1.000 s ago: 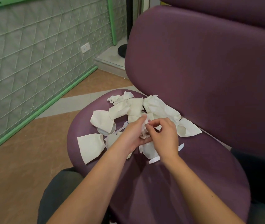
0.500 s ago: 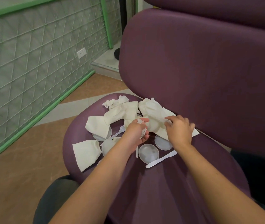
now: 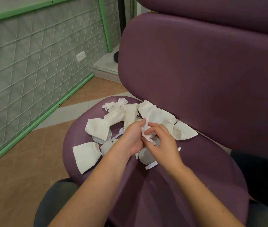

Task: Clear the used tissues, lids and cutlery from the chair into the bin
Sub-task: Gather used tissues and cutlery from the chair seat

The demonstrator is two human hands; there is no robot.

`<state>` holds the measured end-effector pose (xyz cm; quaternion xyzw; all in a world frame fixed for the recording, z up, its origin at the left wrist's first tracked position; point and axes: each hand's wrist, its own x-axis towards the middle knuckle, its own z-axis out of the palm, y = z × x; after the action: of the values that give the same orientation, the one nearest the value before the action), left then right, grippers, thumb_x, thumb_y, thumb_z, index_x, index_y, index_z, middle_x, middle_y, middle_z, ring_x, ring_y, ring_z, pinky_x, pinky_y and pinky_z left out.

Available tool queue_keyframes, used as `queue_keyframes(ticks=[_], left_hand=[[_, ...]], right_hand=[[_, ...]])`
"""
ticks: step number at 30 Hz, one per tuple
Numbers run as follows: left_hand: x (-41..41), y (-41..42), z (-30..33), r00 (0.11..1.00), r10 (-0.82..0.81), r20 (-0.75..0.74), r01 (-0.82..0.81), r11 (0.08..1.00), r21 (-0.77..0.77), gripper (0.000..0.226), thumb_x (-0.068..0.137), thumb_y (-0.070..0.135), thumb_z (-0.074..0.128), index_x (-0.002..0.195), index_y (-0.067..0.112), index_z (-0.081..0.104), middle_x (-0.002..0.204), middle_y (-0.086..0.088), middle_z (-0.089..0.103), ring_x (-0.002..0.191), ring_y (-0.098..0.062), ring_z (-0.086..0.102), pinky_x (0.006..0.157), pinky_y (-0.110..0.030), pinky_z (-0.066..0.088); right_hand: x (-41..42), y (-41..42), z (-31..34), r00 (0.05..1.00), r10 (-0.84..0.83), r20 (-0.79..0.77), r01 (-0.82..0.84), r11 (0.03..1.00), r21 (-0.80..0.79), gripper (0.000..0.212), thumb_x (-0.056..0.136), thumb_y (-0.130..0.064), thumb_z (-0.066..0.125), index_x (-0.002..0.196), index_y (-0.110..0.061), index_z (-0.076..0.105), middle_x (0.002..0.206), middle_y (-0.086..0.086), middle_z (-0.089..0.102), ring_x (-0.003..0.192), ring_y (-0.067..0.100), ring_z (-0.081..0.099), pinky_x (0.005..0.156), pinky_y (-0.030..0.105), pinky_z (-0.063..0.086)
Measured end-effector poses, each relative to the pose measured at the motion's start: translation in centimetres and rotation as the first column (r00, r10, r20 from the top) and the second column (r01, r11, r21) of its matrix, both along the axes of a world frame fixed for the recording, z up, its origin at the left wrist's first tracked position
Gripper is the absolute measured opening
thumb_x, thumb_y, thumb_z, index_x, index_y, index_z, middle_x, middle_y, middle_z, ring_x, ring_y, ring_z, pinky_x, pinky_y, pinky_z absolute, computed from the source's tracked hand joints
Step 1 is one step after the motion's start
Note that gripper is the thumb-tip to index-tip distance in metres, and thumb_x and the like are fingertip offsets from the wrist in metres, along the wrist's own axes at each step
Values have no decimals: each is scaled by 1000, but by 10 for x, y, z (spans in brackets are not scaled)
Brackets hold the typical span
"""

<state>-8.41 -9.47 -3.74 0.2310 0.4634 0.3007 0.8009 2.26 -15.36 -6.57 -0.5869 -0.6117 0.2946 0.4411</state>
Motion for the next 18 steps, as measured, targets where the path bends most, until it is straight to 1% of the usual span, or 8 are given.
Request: queue_keyframes(ticks=[3,6,9,11,12,14,15,18], left_hand=[[-7,-2,2,998,-55,26,54,998,31,42,105,36,30,109,5,57,88,-10,65,75,-21,66,74,-32,50],[-13,-4,2,993,-111,28,110,992,56,50,104,43,27,113,6,59,99,-12,66,89,-24,66,86,-35,49],[-16,-2,-2,994,-77,73,73,996,58,63,101,56,25,112,5,61,109,-16,63,100,-29,58,94,-39,45],[-18,-2,-3,995,-11,103,5,999,53,71,99,62,25,121,5,61,120,-19,58,105,-31,50,96,-42,45],[-18,-2,-2,993,36,116,-41,998,42,71,98,62,30,126,4,59,121,-18,57,104,-30,52,94,-43,48],[-21,-1,-1,982,134,134,-138,990,19,62,96,55,46,129,4,59,117,-14,59,99,-26,57,83,-39,56],[-23,-1,-1,975,172,144,-176,984,18,54,95,47,53,127,4,60,115,-12,62,96,-23,61,80,-36,58],[-29,1,3,969,217,116,-225,972,60,42,93,24,63,128,1,58,117,-12,68,101,-25,68,78,-31,59]], right_hand=[[0,3,0,999,-41,-16,41,999,-19,19,85,-5,70,94,-21,63,118,-12,61,100,-9,53,79,4,40],[0,8,7,992,-91,-82,87,995,-53,27,84,-2,68,87,-28,62,99,-13,66,89,0,59,76,17,49],[-4,11,24,952,-112,-284,70,985,-155,18,84,-8,71,86,-25,64,88,-12,69,78,6,64,70,28,55],[-5,13,37,873,-99,-478,4,981,-195,16,84,-7,72,90,-19,65,88,-5,70,79,13,66,65,26,54],[-4,14,42,820,-94,-564,-37,976,-216,16,84,-7,73,92,-17,65,88,-1,70,78,15,66,63,24,53],[0,16,47,753,-100,-650,-88,964,-251,17,84,-7,72,98,-14,65,86,5,71,75,20,66,62,25,52],[3,17,47,753,-110,-649,-87,960,-264,17,85,-7,72,100,-11,64,85,6,70,74,20,65,61,25,52],[8,21,42,816,-172,-552,6,957,-289,19,86,-7,71,103,-6,65,81,1,68,70,13,62,61,21,53]])
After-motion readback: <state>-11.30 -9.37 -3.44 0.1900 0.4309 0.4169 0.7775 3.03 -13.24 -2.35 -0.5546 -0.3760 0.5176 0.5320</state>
